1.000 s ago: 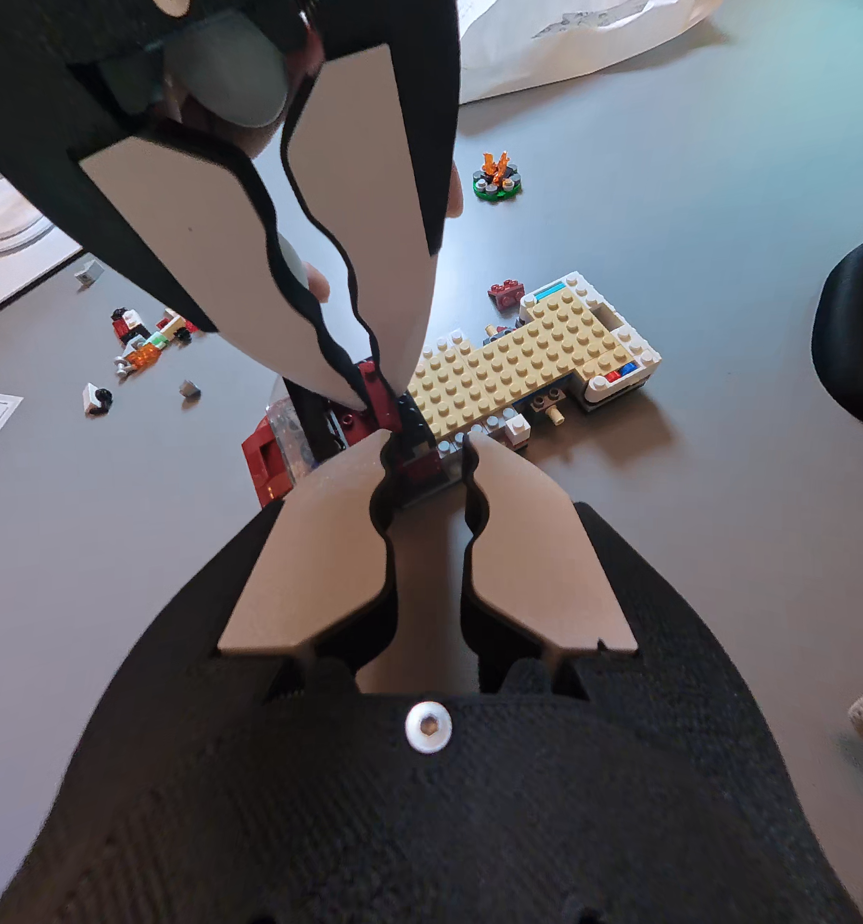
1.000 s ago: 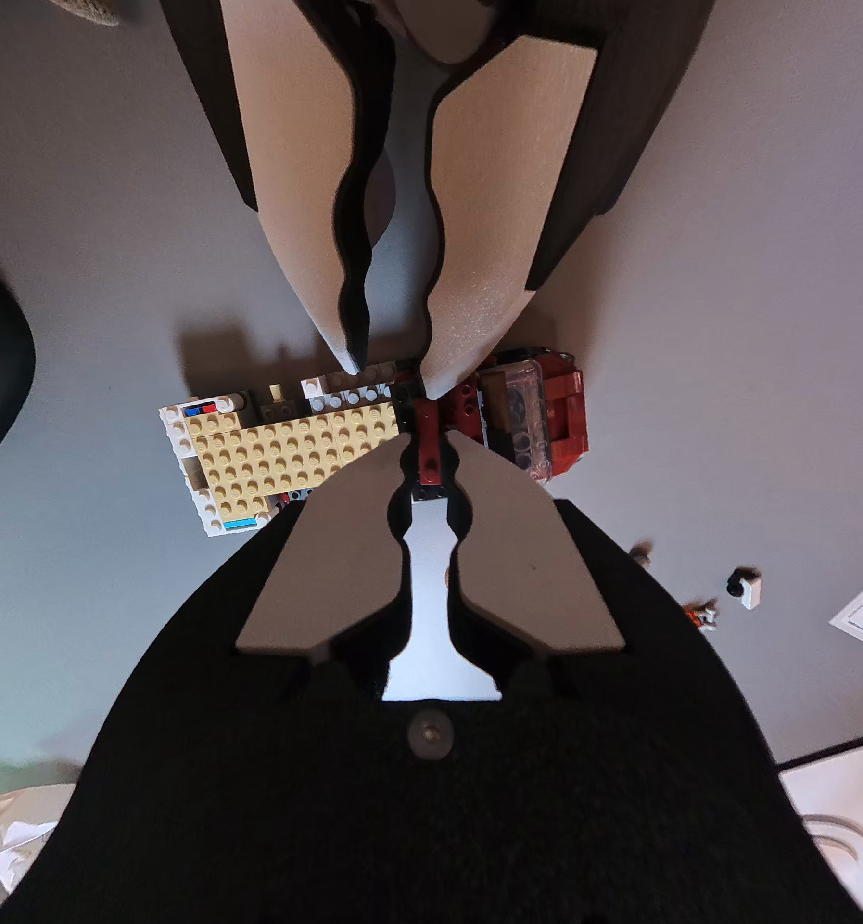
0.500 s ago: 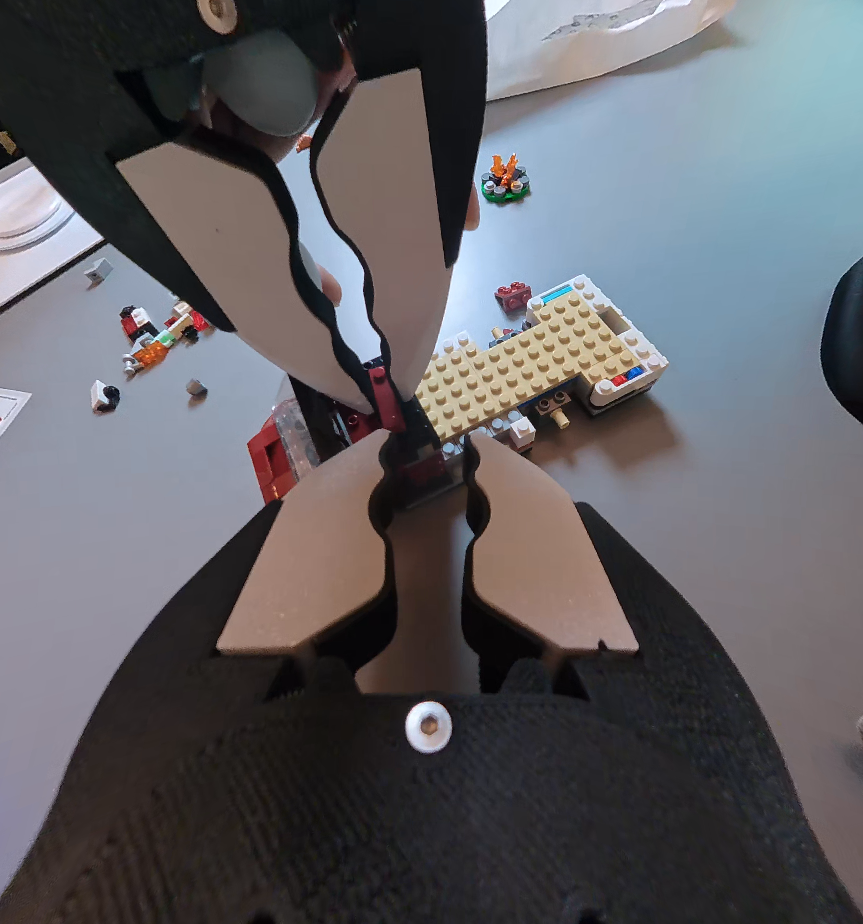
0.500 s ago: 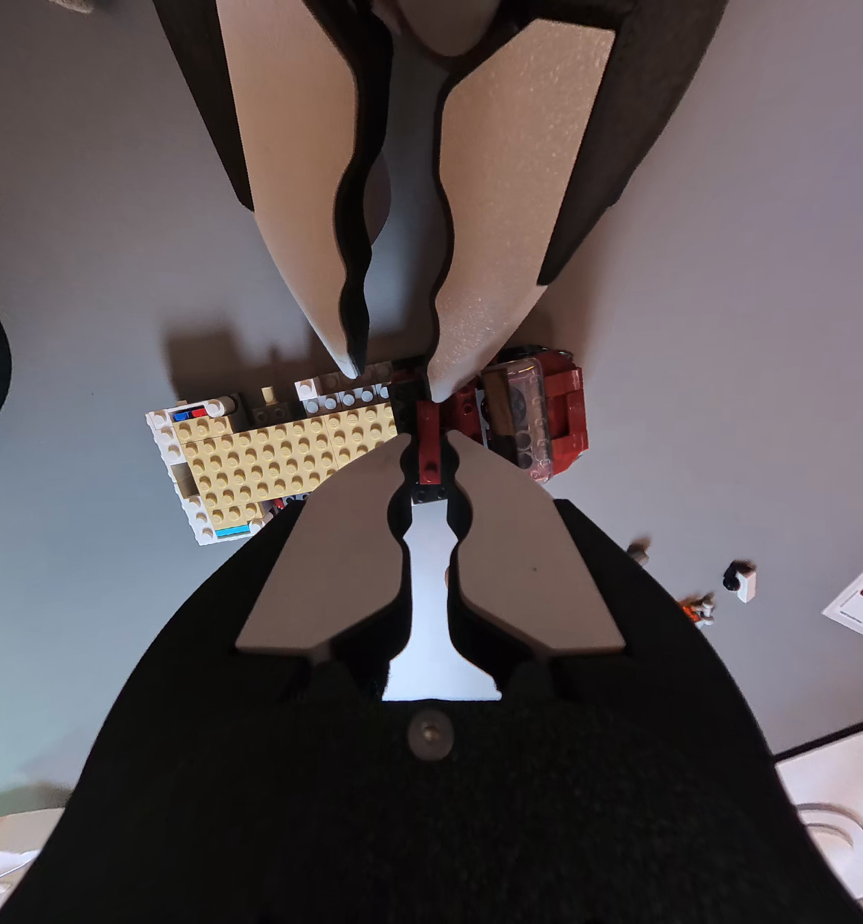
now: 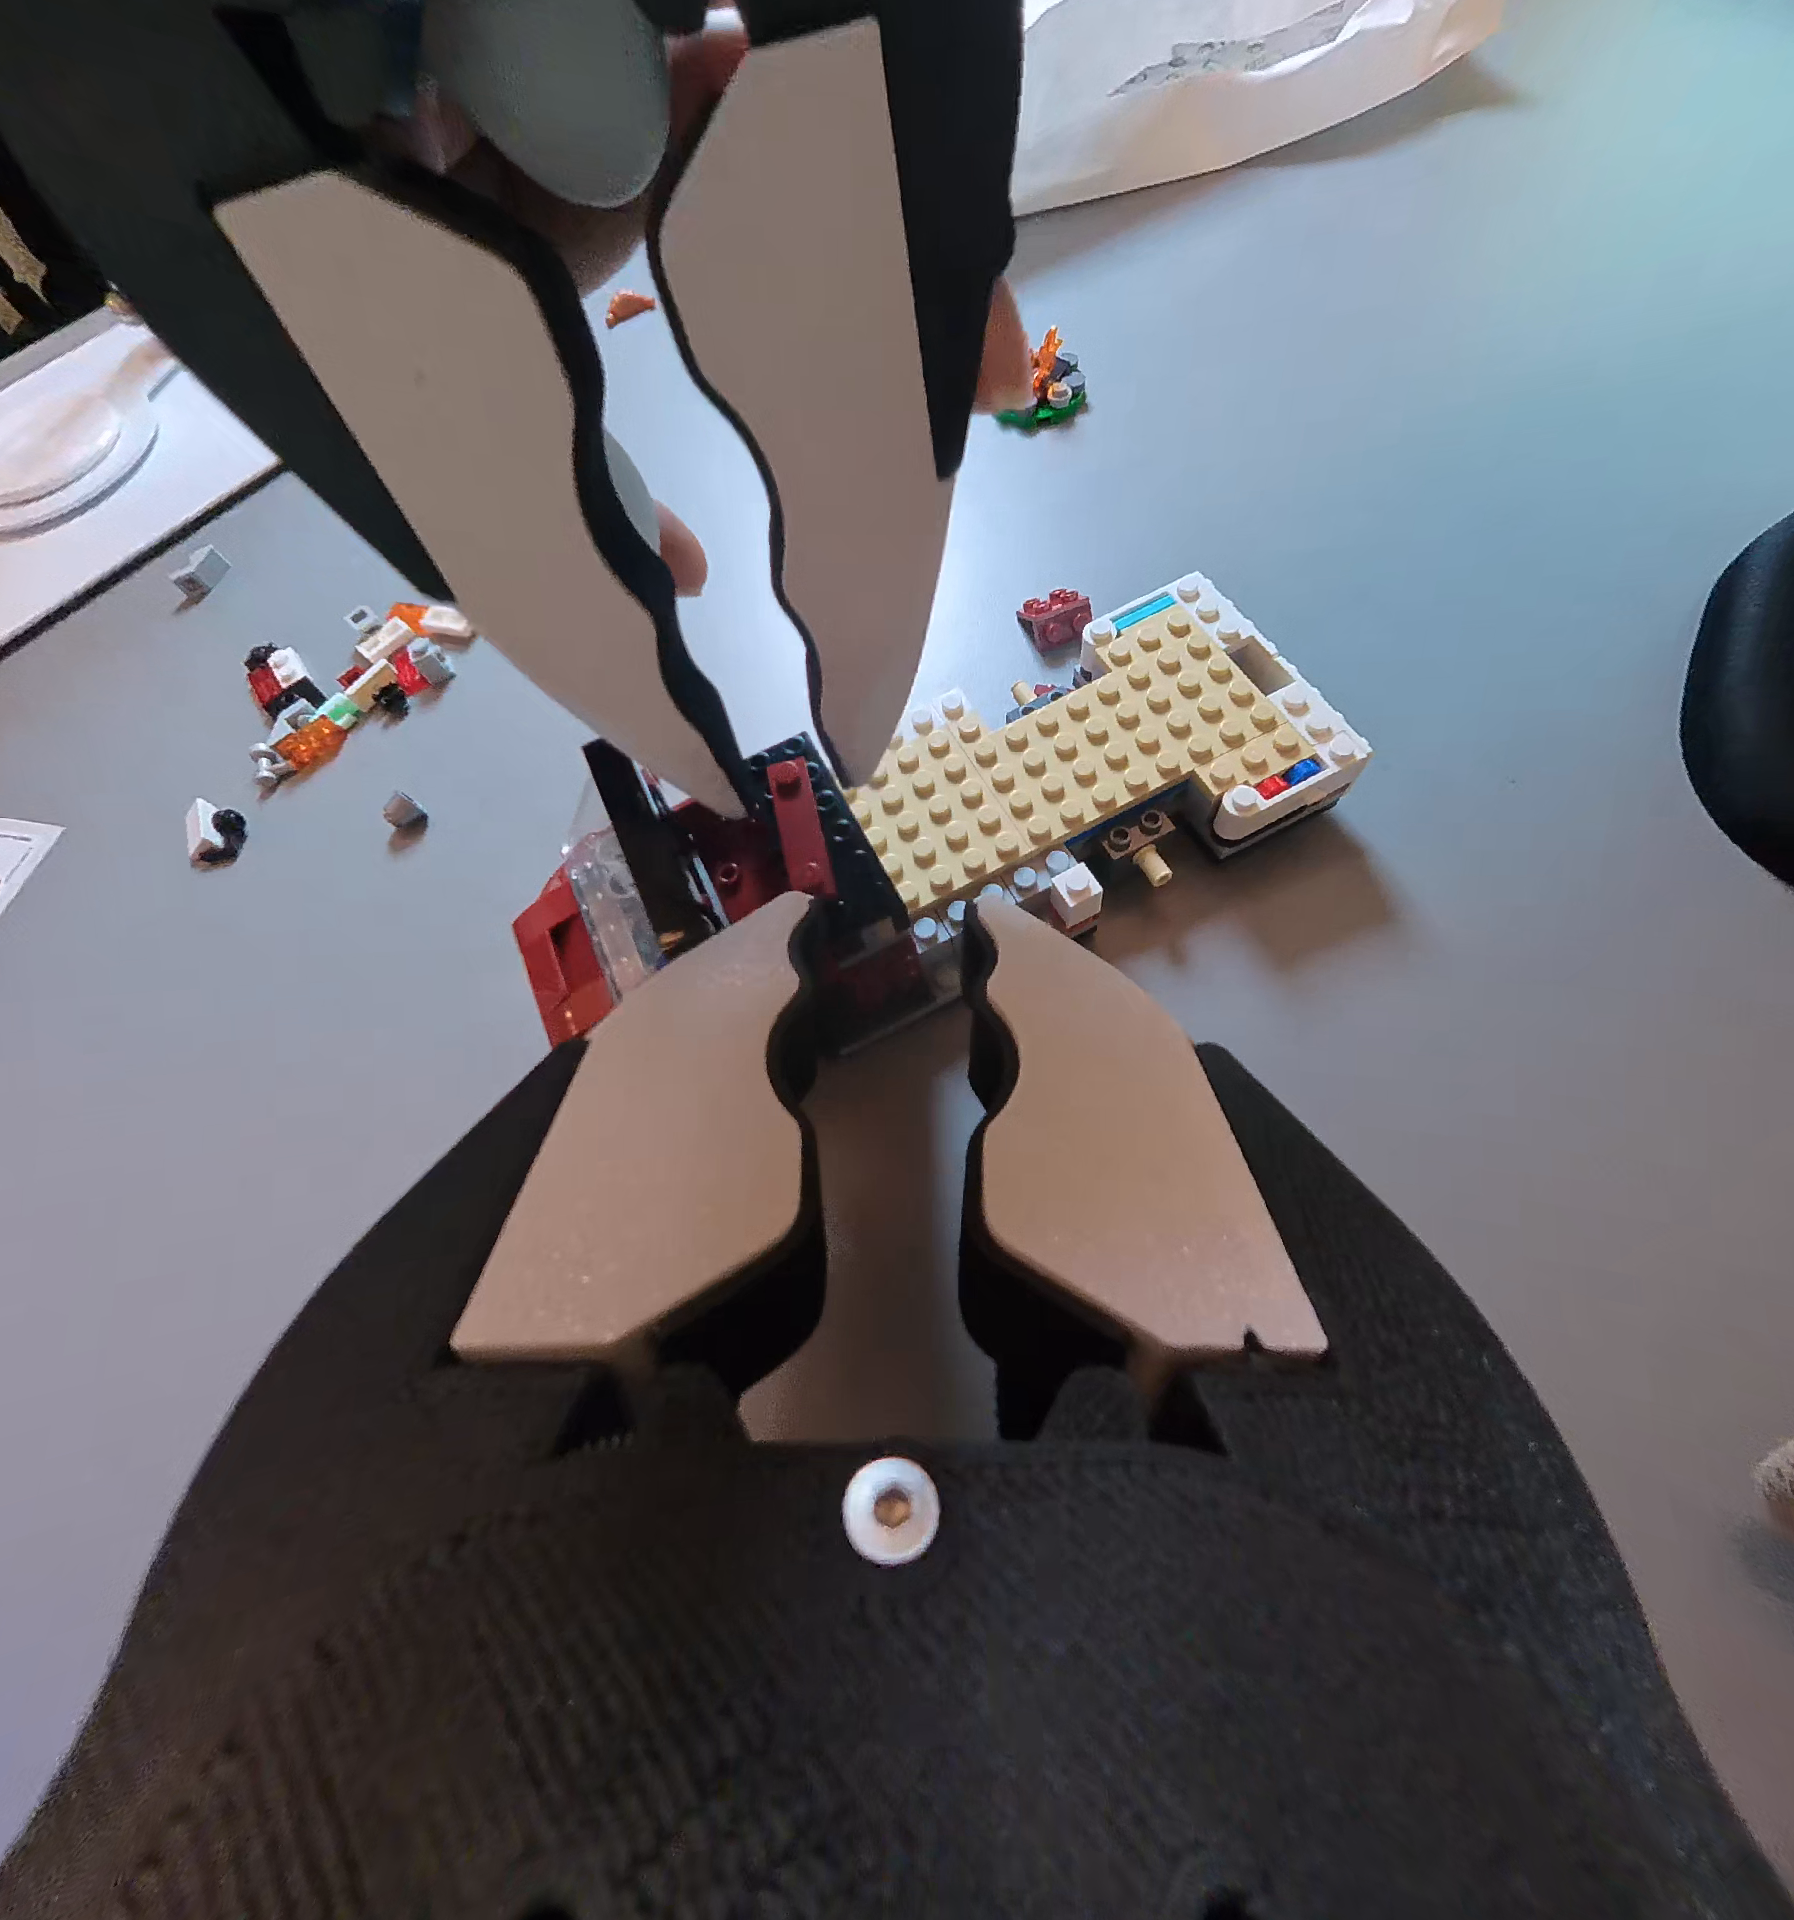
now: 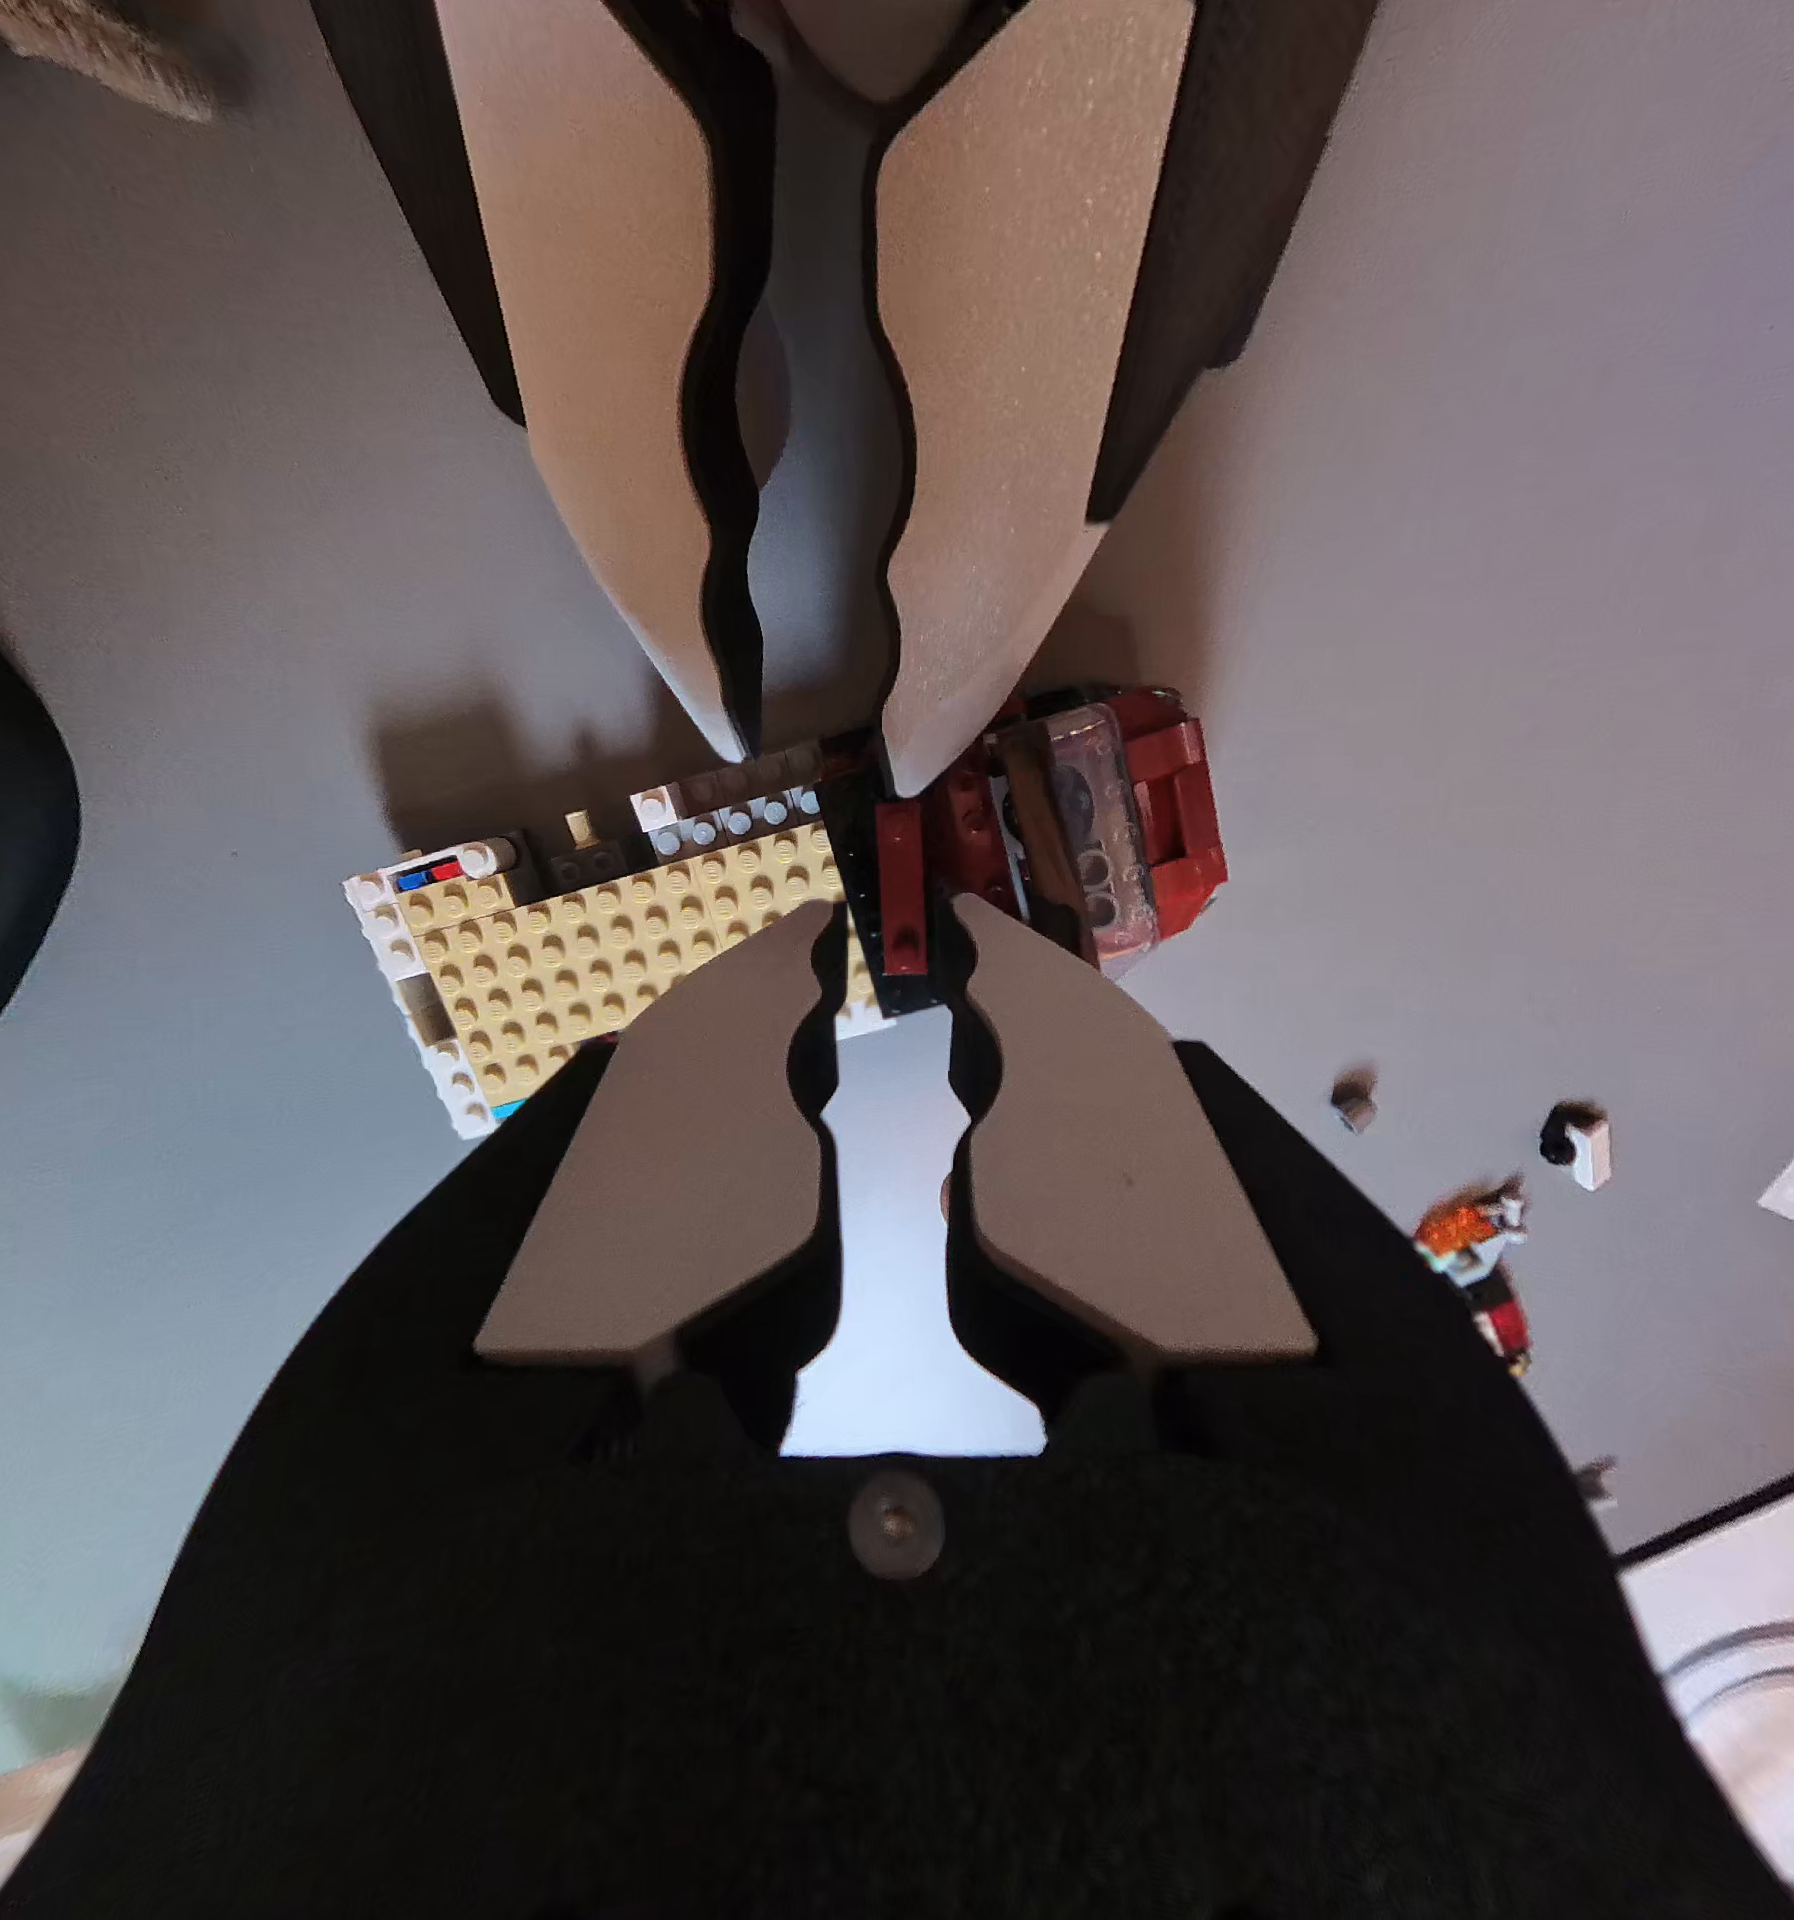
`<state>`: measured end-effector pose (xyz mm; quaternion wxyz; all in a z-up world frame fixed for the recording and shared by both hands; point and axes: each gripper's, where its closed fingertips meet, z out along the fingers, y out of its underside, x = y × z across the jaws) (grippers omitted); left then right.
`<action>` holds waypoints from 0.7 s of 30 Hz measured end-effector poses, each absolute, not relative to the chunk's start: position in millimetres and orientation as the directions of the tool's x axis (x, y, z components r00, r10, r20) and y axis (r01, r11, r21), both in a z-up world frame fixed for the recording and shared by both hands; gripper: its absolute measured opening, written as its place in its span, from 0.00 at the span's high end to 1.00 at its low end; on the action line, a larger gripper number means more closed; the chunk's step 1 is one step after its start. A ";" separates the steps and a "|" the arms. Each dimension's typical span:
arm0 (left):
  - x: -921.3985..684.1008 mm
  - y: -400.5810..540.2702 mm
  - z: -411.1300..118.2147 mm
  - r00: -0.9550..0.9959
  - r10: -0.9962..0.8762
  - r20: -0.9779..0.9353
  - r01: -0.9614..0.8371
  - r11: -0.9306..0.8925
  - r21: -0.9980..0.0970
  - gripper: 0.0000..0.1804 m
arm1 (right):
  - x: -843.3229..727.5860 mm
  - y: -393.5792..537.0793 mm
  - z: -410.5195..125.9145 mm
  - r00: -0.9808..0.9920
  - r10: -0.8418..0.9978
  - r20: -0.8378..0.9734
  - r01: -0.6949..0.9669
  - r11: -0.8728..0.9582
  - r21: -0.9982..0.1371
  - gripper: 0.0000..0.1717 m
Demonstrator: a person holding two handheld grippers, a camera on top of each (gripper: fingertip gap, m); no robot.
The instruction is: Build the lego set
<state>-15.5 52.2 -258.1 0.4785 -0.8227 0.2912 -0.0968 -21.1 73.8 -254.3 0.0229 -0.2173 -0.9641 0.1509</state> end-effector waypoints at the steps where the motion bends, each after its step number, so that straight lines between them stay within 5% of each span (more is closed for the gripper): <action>1: -16.6 50.1 -255.5 0.807 -0.577 -0.125 -0.393 -0.366 -0.843 0.86 | -21.3 73.5 -249.9 -0.888 0.459 -0.011 0.437 0.838 -0.328 0.90; 6: -43.8 34.9 -230.0 0.742 -0.662 -0.111 -0.419 -0.327 -0.847 0.83 | -17.8 71.6 -236.3 -0.671 0.740 0.051 0.590 0.575 -0.566 0.88; 11: -75.5 62.1 -238.3 0.549 -0.827 -0.121 -0.523 -0.228 -0.821 0.68 | -11.6 68.9 -236.7 -0.248 0.968 -0.042 0.654 0.135 -0.744 0.83; 16: -57.5 80.6 -266.4 0.283 -0.959 -0.007 -0.526 -0.149 -0.838 0.56 | -6.9 66.7 -243.3 0.146 0.983 -0.113 0.610 -0.179 -0.772 0.83; 21: -52.5 72.8 -279.7 0.167 -0.985 -0.033 -0.554 -0.066 -0.830 0.64 | -10.6 63.8 -246.2 0.303 0.948 -0.094 0.558 -0.256 -0.789 0.83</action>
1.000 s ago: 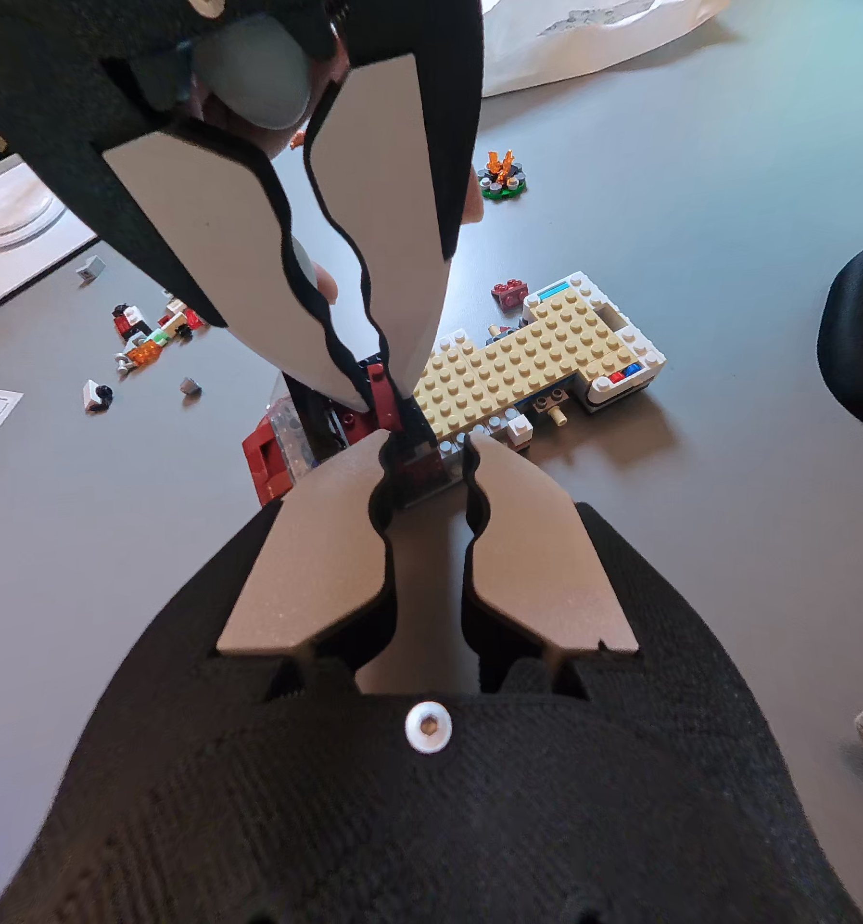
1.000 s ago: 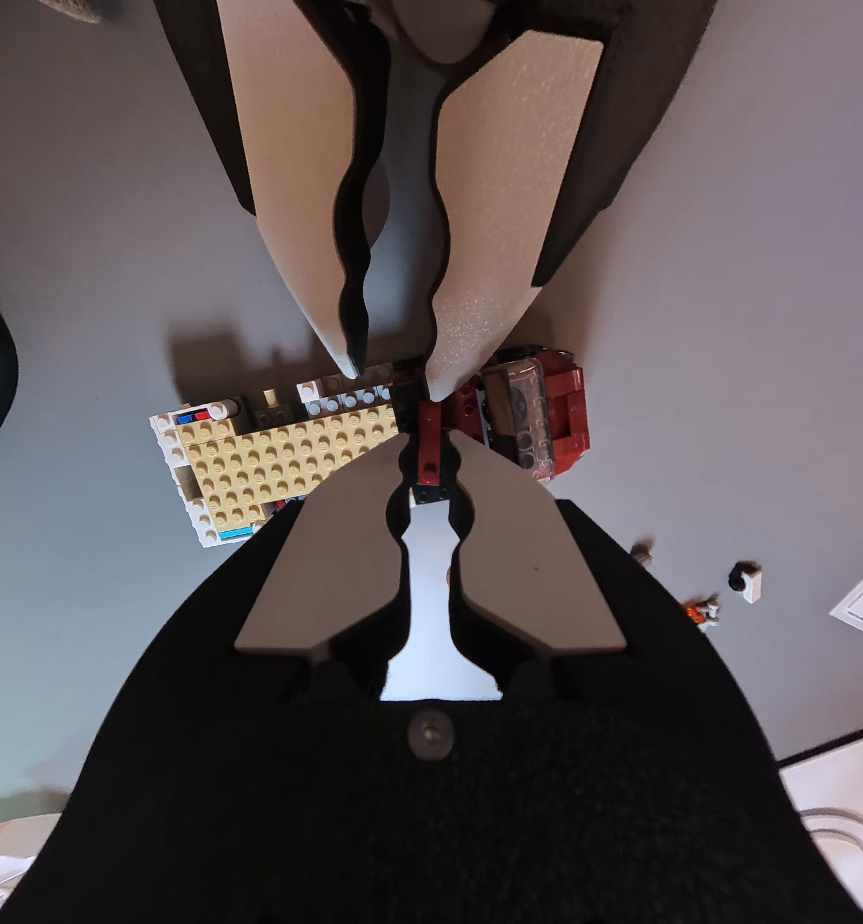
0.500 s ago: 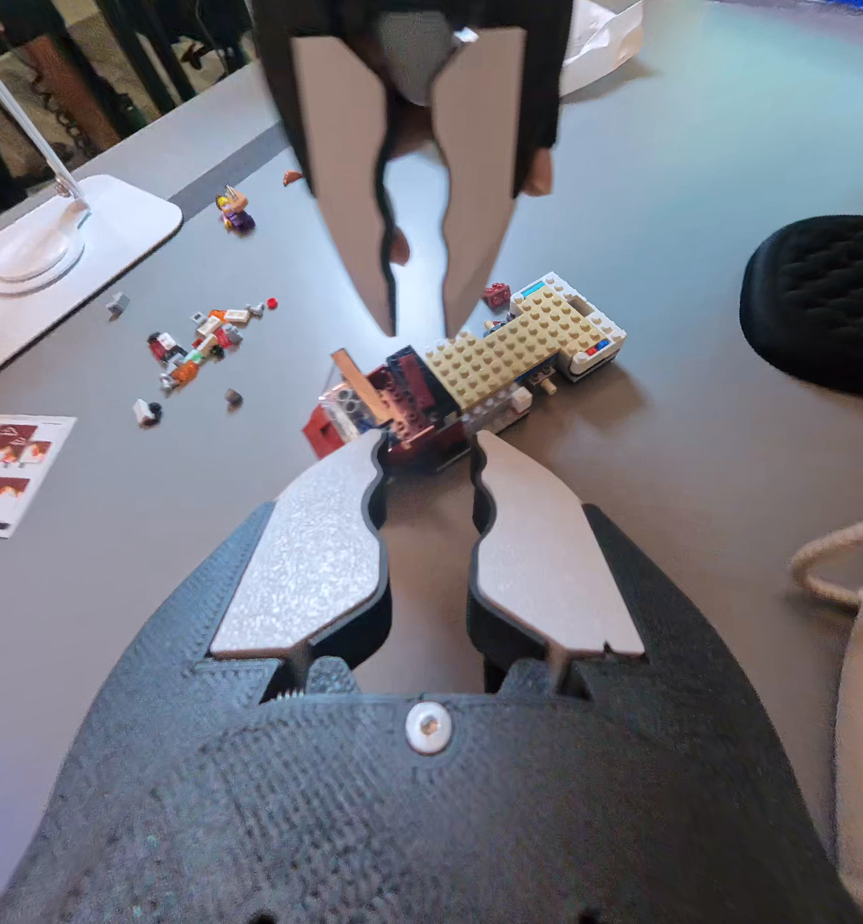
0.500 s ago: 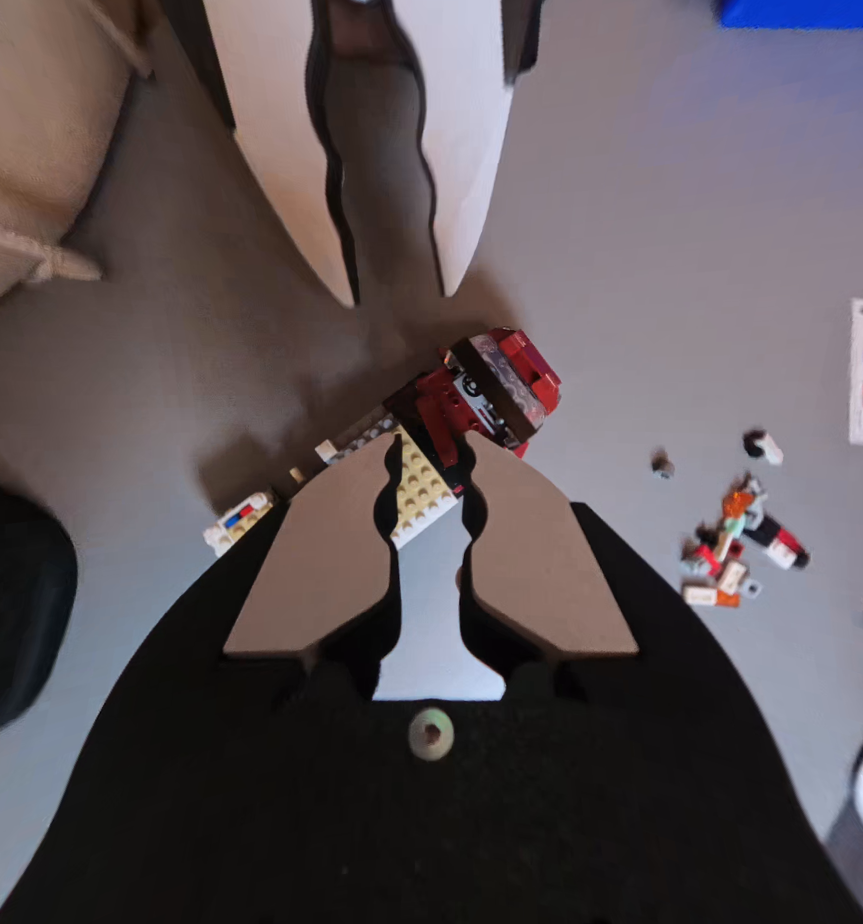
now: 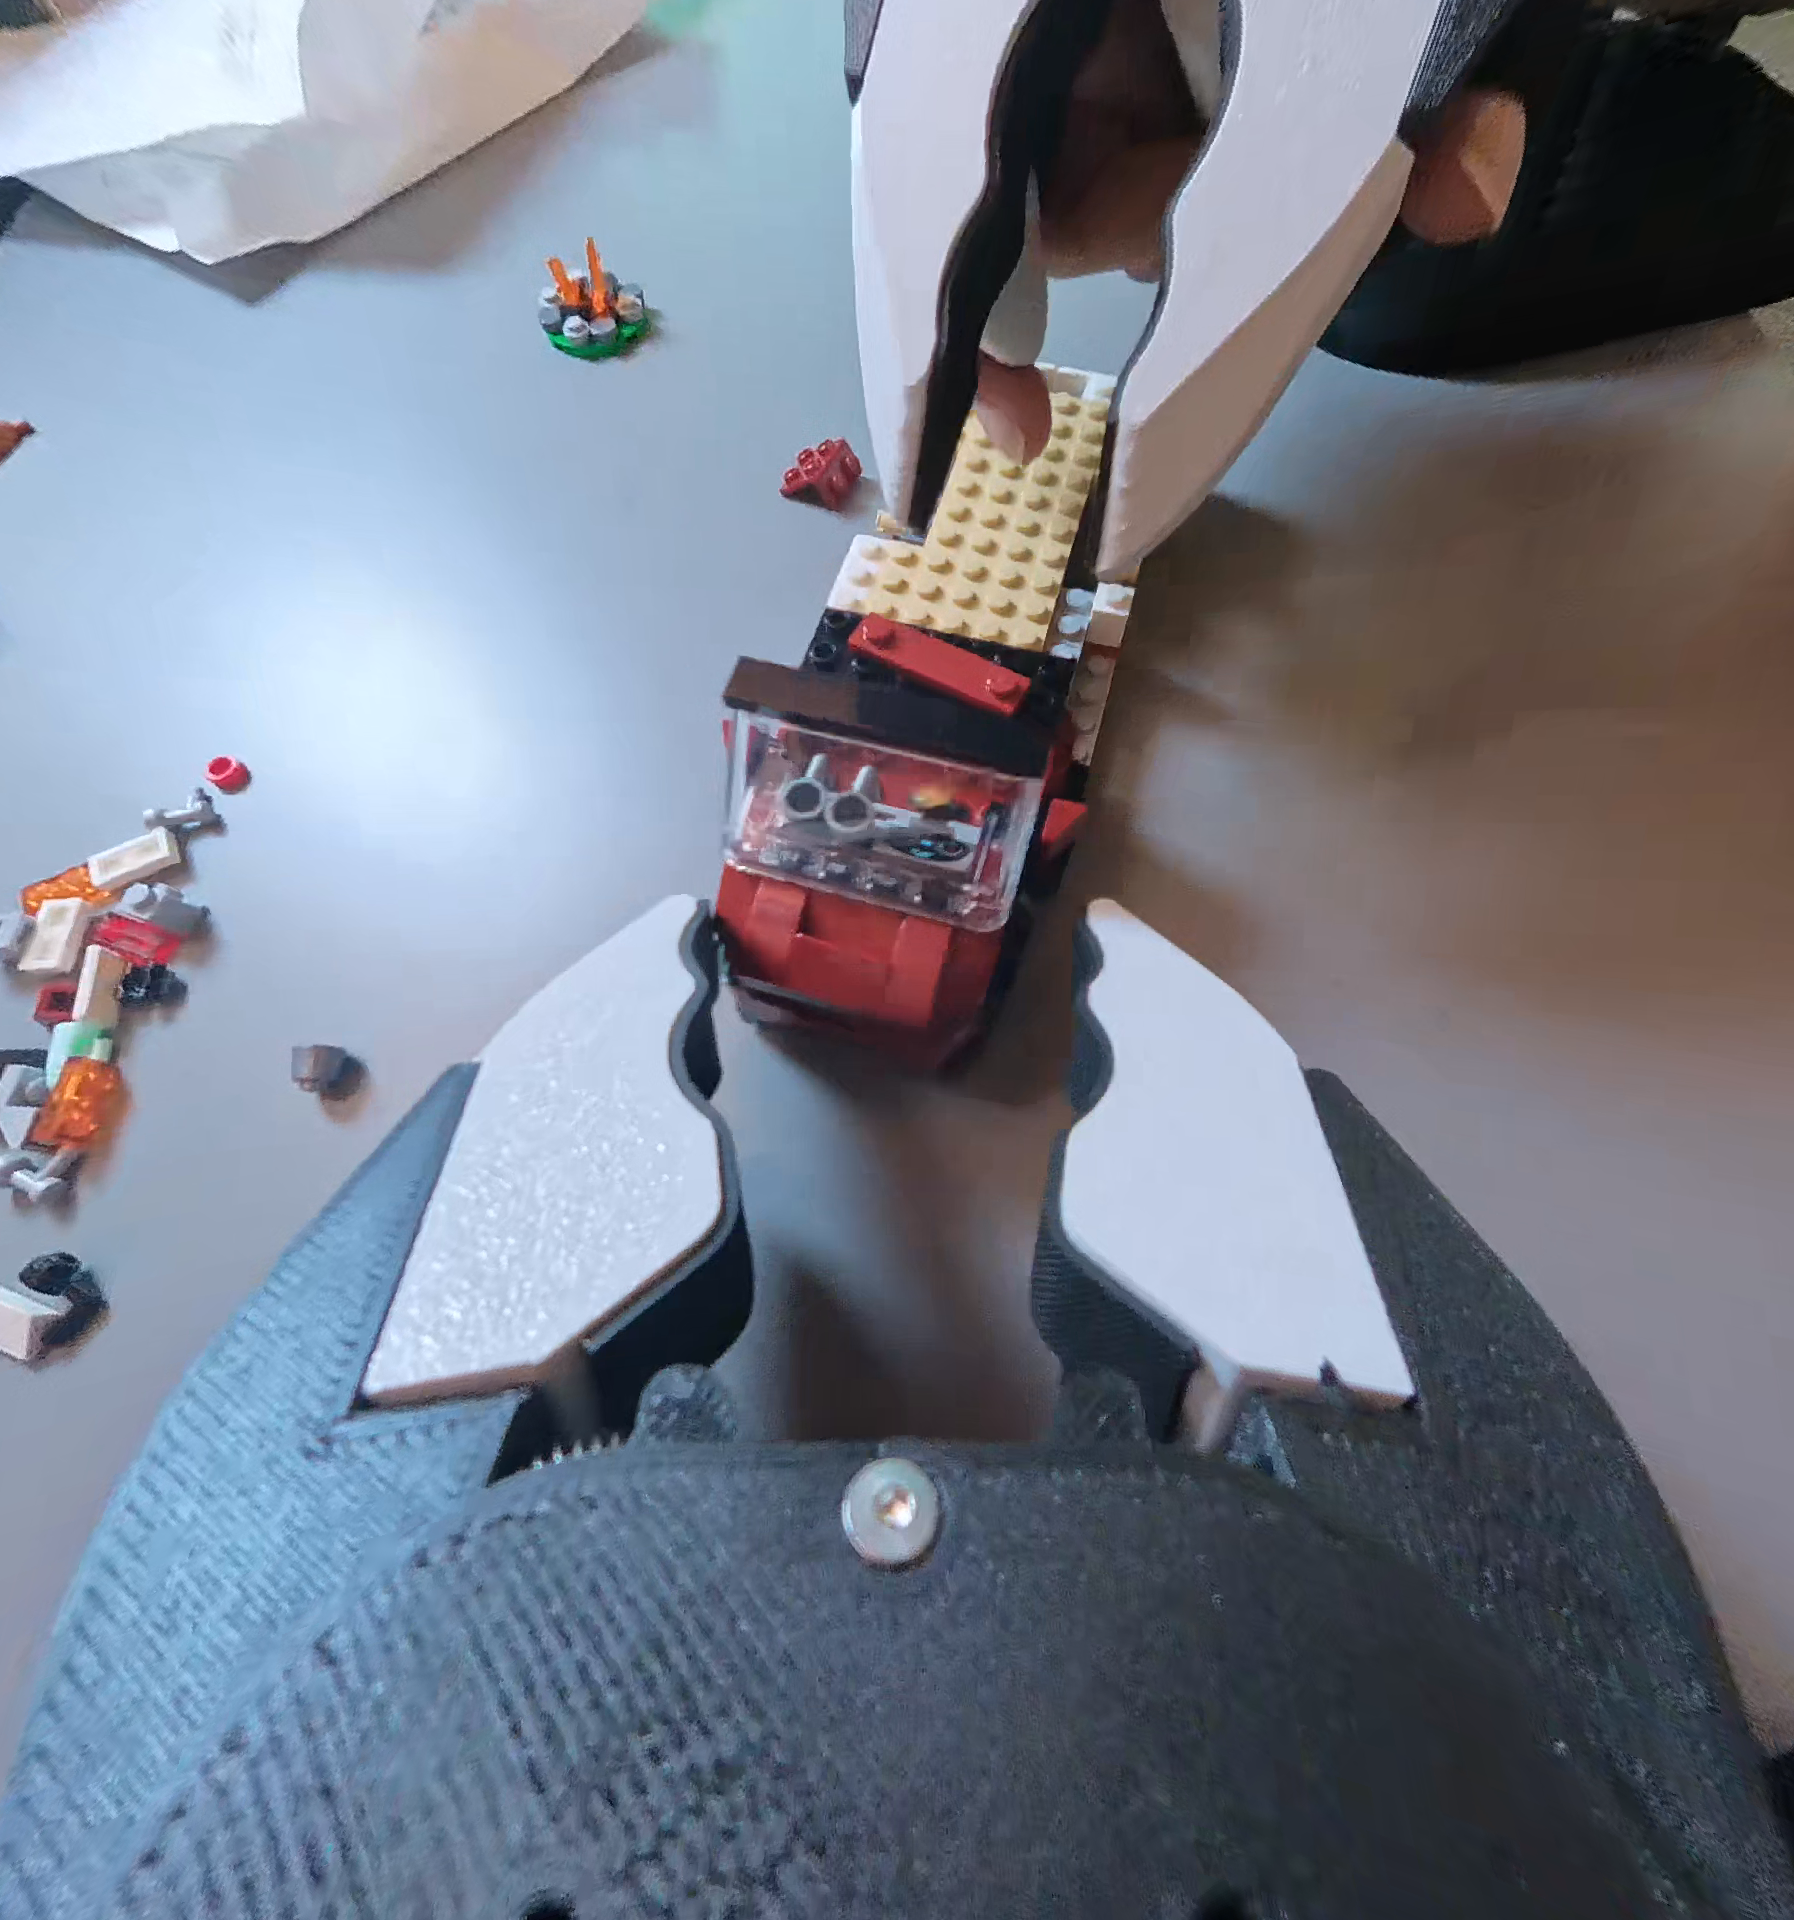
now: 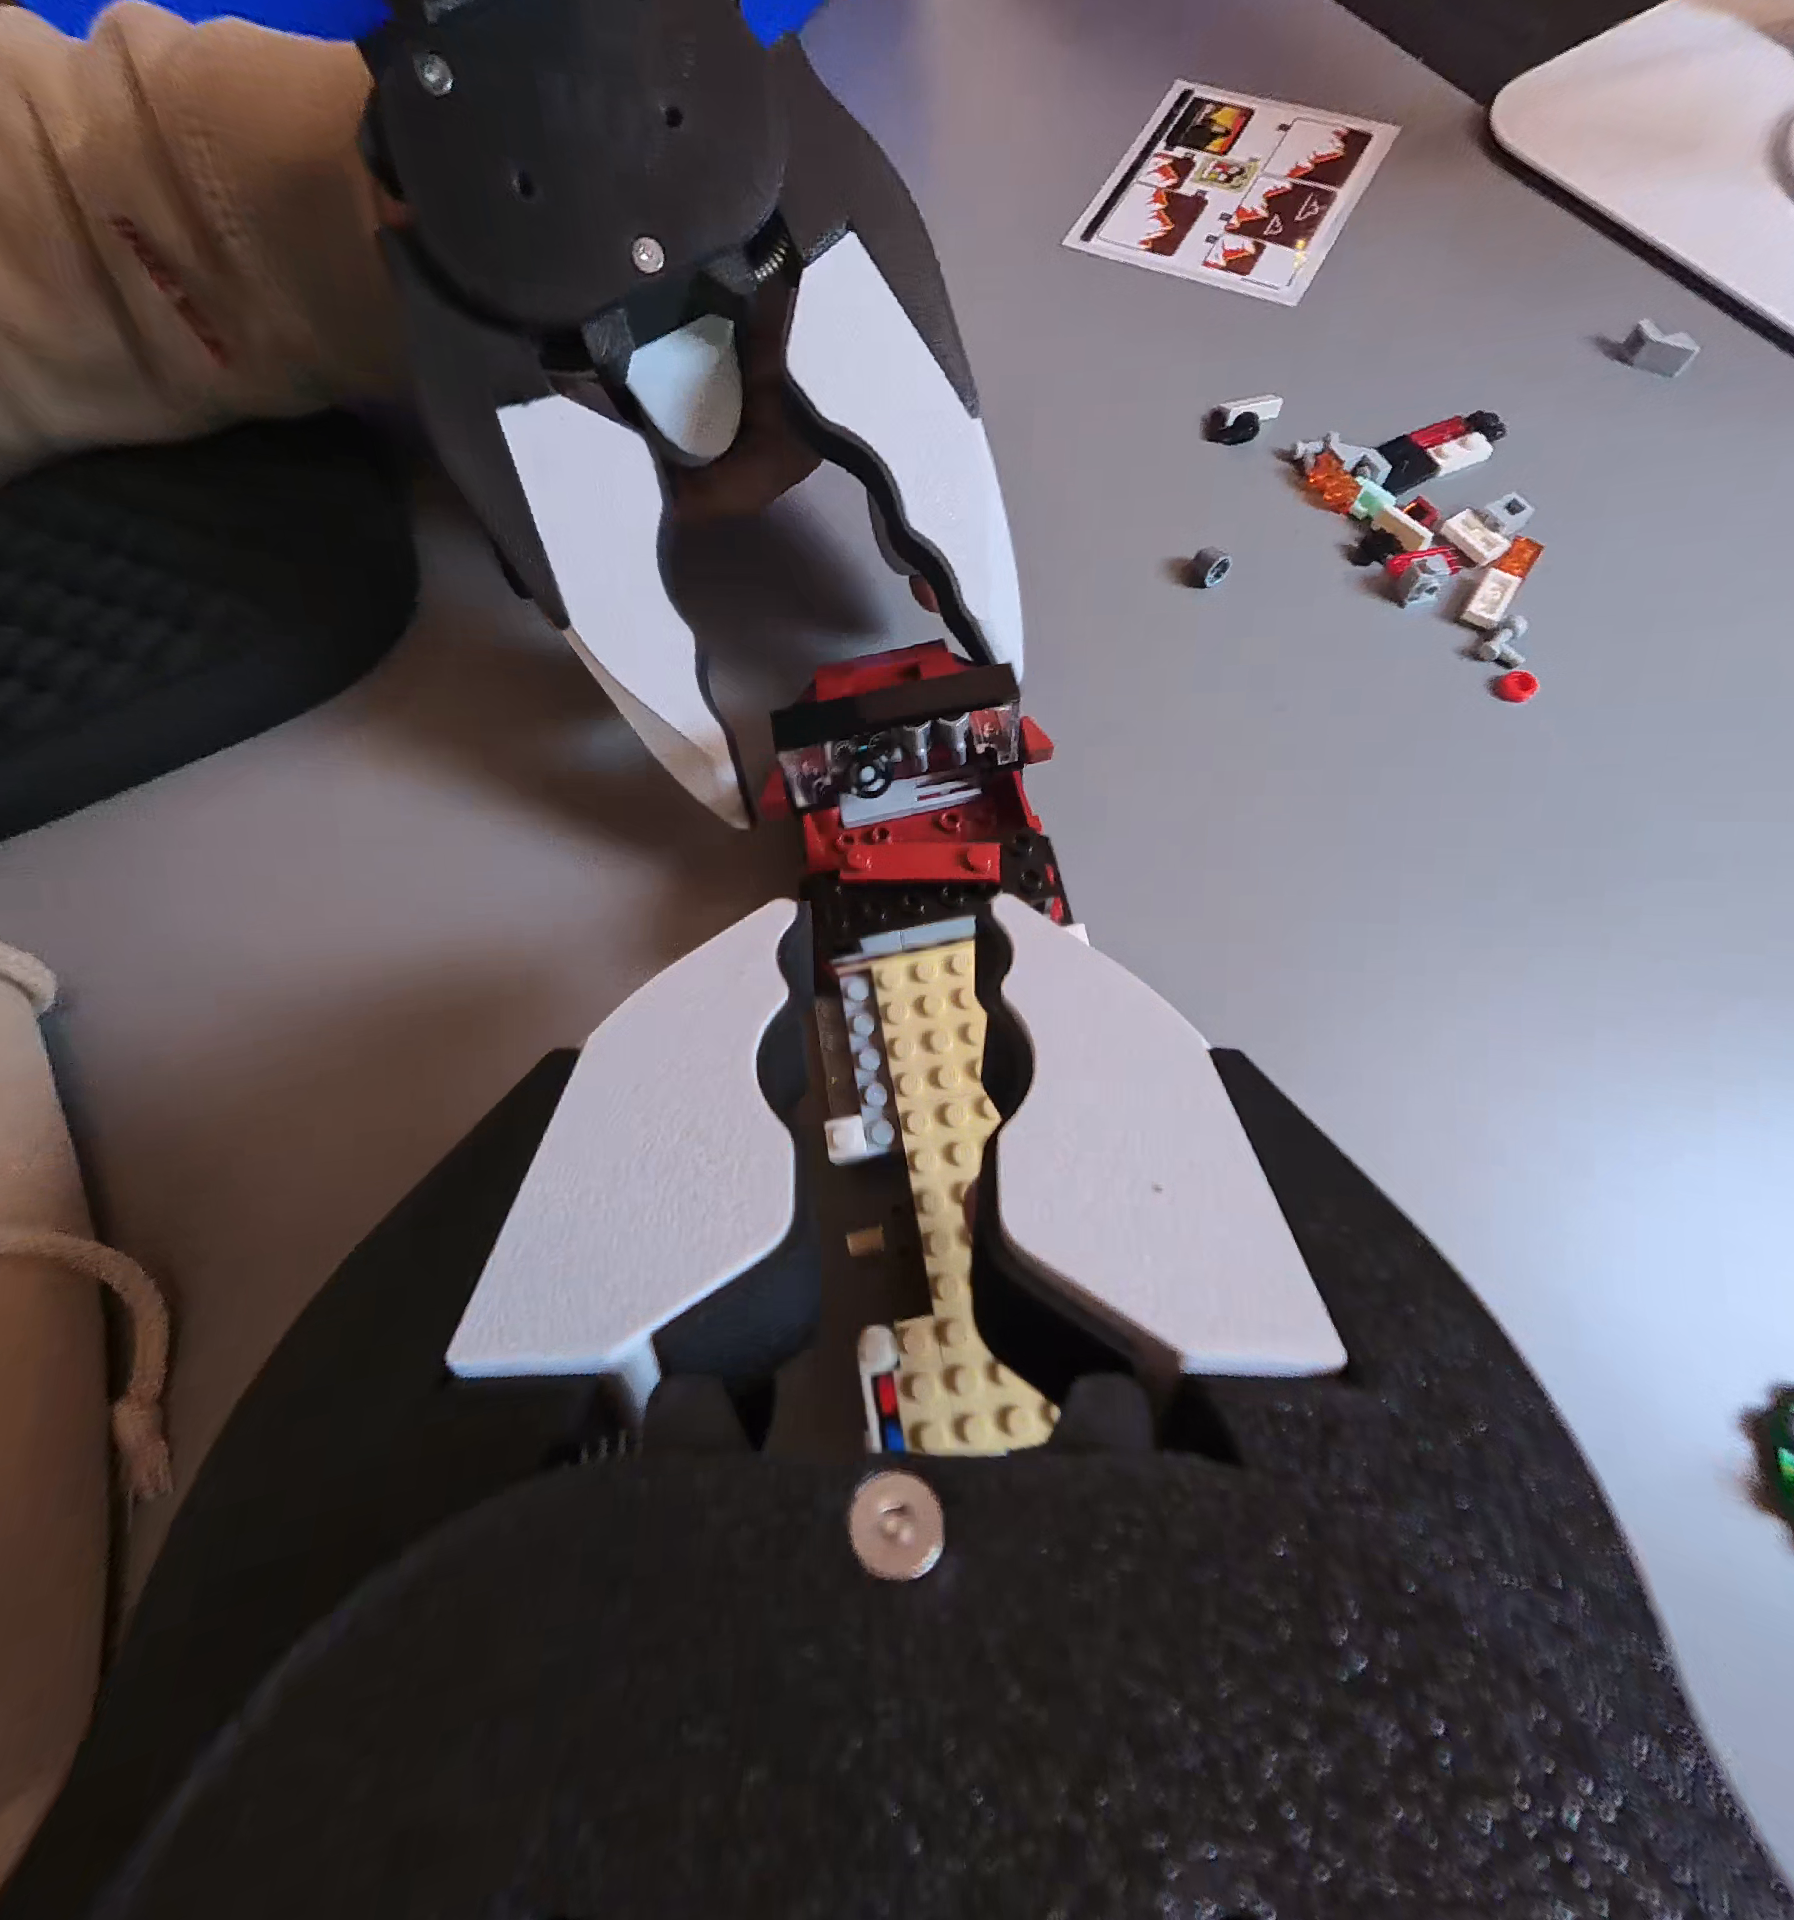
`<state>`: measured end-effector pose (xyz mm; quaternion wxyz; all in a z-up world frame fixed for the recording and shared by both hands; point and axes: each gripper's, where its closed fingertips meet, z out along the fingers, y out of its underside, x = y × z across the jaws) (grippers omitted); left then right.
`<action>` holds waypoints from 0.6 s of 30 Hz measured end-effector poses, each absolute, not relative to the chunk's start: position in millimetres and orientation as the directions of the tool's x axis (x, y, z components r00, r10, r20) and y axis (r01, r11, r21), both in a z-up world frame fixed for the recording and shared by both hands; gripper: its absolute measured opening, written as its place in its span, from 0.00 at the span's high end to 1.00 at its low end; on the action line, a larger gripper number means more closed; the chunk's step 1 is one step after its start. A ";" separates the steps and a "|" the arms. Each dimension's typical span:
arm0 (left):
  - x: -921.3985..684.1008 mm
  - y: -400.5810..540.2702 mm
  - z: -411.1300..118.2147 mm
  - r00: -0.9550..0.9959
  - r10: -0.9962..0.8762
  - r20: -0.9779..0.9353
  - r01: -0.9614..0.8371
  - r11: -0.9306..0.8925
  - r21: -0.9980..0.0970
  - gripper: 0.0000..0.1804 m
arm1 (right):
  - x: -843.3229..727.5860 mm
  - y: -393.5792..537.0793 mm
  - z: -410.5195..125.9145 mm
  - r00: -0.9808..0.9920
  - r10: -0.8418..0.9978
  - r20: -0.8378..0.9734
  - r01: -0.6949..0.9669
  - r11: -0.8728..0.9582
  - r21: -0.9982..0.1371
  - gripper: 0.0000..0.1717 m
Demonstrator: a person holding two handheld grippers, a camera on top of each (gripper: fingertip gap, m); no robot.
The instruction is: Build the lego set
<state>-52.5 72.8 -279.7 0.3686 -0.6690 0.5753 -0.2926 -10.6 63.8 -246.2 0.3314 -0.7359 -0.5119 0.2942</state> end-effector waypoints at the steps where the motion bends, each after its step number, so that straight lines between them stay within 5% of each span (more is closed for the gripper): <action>1: -52.8 71.3 -278.3 0.169 -0.985 -0.045 -0.546 -0.055 -0.836 0.69 | -13.1 63.5 -245.9 0.314 0.946 -0.086 0.550 -0.255 -0.795 0.83; 18: -51.2 58.0 -279.0 0.158 -0.980 -0.119 -0.533 0.017 -0.846 0.69 | -18.9 59.0 -252.2 0.327 0.944 -0.042 0.640 -0.254 -0.725 0.82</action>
